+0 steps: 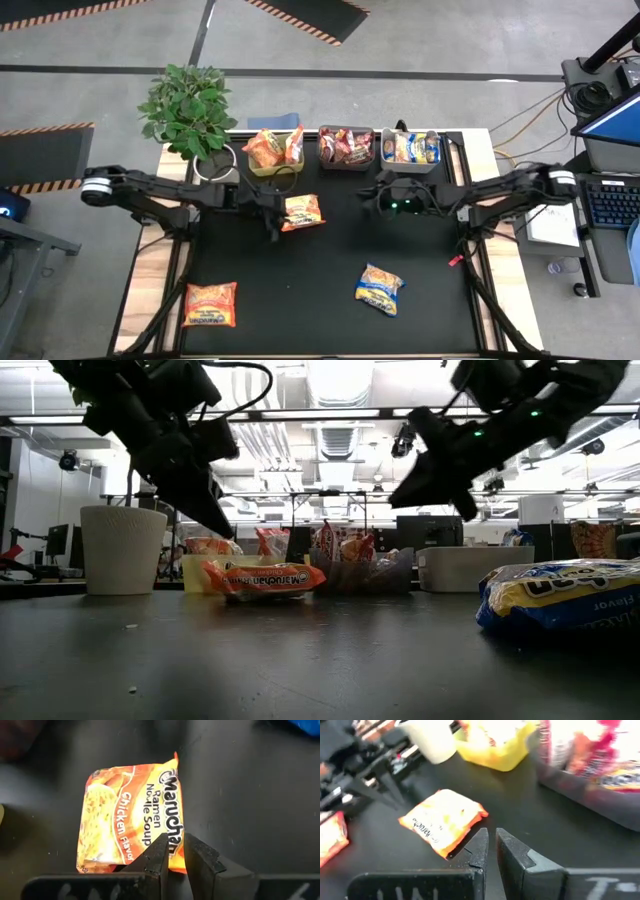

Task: Sort Maruchan noodles
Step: Put the top orange noodle pack into the yellow bin

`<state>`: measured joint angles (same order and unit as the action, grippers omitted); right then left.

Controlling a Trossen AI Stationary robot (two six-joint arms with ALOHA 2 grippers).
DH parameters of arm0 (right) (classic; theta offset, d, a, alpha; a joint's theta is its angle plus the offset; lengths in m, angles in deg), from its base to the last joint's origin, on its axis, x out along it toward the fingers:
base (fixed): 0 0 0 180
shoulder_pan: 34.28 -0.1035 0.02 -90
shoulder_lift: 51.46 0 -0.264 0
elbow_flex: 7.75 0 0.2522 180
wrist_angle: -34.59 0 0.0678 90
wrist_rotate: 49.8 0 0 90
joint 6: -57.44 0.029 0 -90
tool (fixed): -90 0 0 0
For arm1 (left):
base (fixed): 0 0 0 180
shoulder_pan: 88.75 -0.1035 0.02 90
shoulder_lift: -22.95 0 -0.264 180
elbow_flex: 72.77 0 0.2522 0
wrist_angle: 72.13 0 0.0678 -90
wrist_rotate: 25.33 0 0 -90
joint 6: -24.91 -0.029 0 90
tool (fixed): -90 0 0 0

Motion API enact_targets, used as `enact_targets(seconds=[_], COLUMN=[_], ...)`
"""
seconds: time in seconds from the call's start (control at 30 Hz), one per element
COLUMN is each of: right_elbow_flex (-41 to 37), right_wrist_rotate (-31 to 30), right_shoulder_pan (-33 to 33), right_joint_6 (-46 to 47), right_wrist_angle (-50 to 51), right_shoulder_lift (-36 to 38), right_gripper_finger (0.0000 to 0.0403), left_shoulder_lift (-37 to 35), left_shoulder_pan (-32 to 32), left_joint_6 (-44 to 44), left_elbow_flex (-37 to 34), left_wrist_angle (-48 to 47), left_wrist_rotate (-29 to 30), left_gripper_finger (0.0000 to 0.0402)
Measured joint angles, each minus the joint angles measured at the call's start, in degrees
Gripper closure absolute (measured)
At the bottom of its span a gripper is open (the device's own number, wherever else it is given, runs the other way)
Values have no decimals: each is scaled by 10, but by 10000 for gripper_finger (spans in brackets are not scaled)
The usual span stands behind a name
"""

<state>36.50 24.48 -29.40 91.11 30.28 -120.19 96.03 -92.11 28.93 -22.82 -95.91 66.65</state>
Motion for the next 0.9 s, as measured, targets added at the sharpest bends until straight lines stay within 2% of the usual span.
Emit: enact_targets(seconds=[0.27, 0.47, 0.63, 0.9], right_elbow_flex=[95, 162, 206, 263], right_wrist_rotate=[20, 86, 113, 133], right_shoulder_pan=[0, 0, 0, 0], right_joint_6=[-55, -74, -82, -101], right_wrist_angle=[-8, -11, -8, -5], right_shoulder_lift=[-137, -224, -288, -360], right_gripper_finger=[376, 376, 376, 376], left_shoulder_lift=[-10, -9, -8, -8], left_shoulder_pan=[-9, -9, -18, -28], left_joint_6=[83, 195, 289, 364], left_elbow_flex=[1, -11, -11, -11], left_wrist_angle=[5, 44, 45, 43], left_wrist_rotate=[0, -20, -12, -10], left_gripper_finger=[312, 259, 222, 193])
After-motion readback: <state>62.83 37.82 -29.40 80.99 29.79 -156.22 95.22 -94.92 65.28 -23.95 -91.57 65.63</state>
